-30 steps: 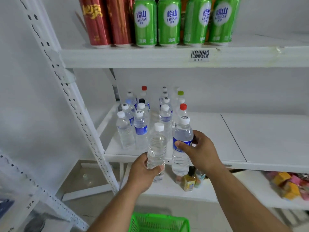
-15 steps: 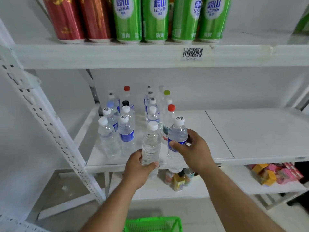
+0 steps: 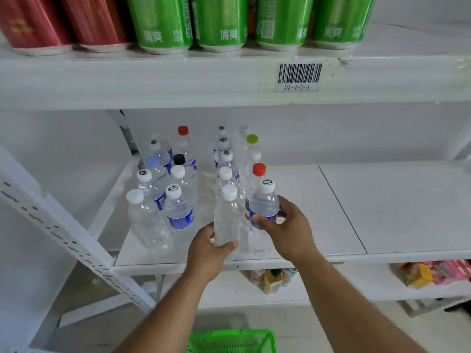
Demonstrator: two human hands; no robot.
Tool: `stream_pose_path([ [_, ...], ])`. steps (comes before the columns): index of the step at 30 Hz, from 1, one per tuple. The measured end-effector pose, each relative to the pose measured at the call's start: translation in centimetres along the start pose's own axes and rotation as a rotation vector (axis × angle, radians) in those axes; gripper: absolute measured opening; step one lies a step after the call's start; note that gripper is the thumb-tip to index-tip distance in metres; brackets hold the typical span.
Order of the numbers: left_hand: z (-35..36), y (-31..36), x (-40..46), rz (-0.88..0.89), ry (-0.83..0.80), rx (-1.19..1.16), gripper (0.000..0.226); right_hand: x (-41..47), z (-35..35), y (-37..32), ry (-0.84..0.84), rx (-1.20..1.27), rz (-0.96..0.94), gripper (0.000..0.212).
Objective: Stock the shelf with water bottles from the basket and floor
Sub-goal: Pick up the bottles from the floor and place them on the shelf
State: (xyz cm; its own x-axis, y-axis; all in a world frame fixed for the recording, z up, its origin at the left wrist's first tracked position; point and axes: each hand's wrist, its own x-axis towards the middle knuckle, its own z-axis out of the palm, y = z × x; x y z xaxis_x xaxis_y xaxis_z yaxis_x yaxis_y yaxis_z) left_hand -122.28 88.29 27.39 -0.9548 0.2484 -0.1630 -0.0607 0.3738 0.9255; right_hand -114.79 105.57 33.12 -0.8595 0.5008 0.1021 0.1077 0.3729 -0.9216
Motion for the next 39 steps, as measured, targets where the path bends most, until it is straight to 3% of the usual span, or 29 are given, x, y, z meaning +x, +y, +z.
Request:
stream_pose_path([
  [21,1.9,-1.8,3.4,-0.017,0.002,-0.065,0.053,2.2,1.3,3.1,-0.041,0.020,0.081,0.050],
  [39,1.7,-2.0,3.7,-0.012,-0.025,0.086,0.059,1.7,1.3,2.7,-0.091,0.047,0.092,0.054],
])
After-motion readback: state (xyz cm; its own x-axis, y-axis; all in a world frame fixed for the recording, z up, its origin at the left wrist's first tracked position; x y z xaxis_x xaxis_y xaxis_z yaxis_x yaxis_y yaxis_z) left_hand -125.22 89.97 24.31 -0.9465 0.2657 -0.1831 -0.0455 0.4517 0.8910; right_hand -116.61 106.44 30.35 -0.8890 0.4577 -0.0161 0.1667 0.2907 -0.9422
